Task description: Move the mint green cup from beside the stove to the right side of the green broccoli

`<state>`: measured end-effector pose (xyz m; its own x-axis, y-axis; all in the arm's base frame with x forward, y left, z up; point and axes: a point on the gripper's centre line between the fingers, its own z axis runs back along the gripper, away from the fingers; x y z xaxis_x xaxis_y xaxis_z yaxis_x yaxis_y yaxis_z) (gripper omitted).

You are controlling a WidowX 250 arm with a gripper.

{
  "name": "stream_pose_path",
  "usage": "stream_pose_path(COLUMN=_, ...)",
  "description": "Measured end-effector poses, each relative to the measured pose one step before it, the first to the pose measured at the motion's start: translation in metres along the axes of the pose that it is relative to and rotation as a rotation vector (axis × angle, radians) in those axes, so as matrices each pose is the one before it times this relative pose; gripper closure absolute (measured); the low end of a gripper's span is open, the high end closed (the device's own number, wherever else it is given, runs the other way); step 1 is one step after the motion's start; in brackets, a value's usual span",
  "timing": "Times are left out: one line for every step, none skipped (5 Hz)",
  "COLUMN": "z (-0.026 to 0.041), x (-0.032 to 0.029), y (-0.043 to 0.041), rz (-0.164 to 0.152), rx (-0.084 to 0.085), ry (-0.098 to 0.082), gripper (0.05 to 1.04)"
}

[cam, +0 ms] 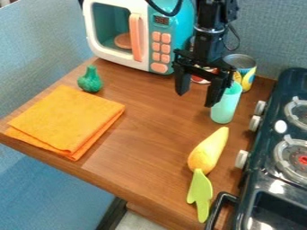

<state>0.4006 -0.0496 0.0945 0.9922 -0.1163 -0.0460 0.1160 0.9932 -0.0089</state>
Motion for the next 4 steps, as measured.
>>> stream_pose_path(z=-0.01864, x=-0.00271, y=0.00079, rz=0.0020, rx=0.0000, ry=0.0521, gripper=0.083)
stream_pose_path(z=0.01138, x=0.00514, y=-0.00336, rz=-0.0144, rx=-0.0244, ry=-0.0186, gripper=0.083)
stream_pose_path(z=0.01878, x=0.00683, y=-0.00129, rz=0.0024, rx=-0.0044, ry=-0.0322, gripper=0.083)
stream_pose_path(z=0.02097, x=0.00755, y=0.00055, rz=0.0106, rx=0.0000, ry=-0.0399, gripper=0.083)
